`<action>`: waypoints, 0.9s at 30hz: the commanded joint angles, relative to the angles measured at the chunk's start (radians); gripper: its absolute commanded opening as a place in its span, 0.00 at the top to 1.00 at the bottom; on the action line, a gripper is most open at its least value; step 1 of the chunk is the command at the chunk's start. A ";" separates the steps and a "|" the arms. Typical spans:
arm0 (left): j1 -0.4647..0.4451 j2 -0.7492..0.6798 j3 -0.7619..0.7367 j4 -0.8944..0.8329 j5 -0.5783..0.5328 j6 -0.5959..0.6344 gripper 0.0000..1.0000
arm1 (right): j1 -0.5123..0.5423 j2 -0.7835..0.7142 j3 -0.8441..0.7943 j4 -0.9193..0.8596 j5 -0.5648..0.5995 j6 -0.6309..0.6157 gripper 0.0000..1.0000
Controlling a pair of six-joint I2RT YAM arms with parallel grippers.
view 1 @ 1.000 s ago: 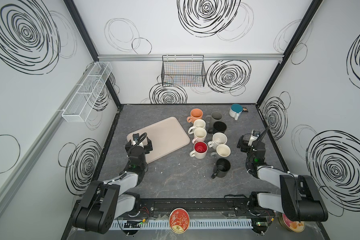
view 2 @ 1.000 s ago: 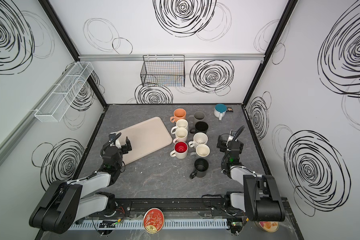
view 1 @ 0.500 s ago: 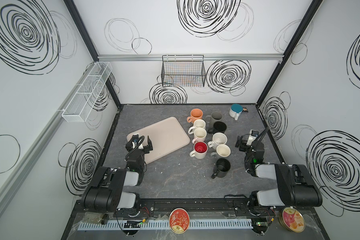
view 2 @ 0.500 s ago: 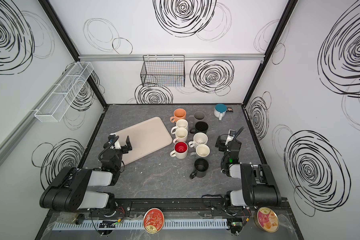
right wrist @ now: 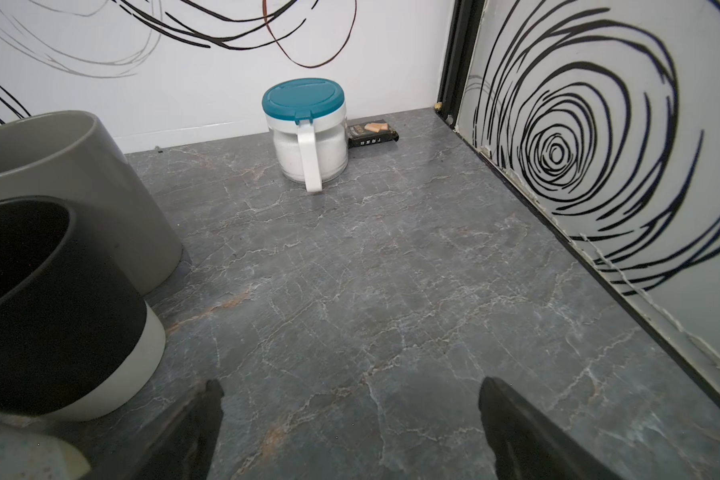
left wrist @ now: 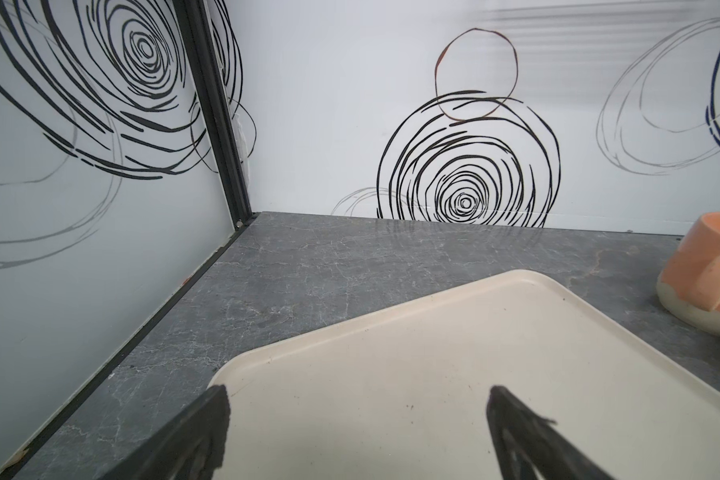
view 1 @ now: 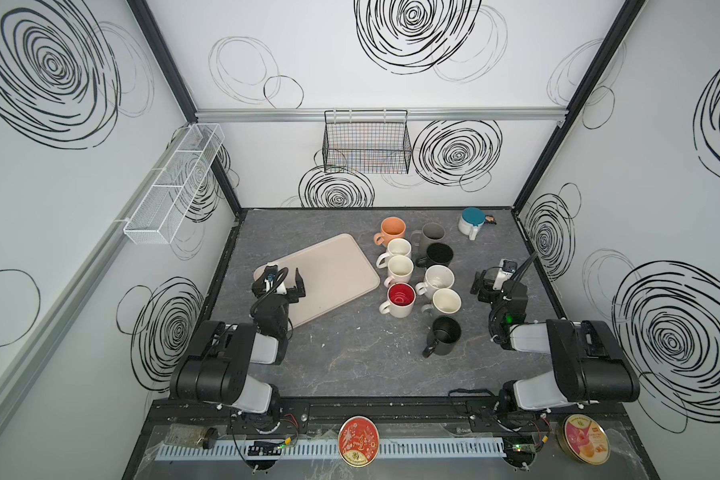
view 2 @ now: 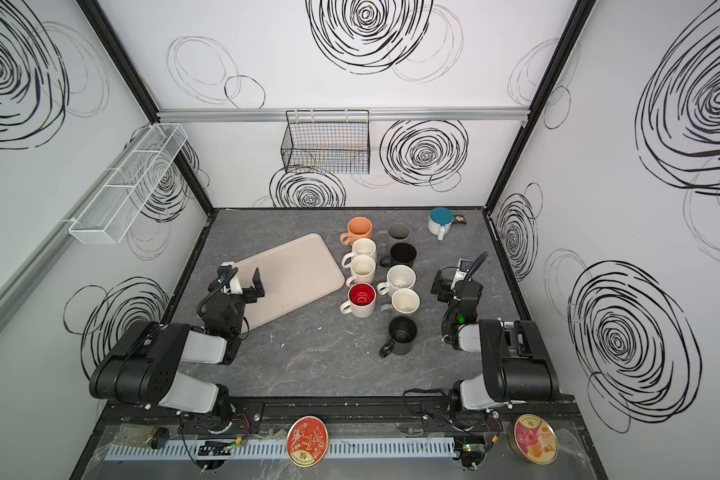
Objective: Turn the mug right side up
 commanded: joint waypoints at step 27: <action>-0.008 -0.003 0.020 0.022 -0.004 0.001 0.01 | -0.002 0.003 0.020 0.025 0.000 0.005 0.00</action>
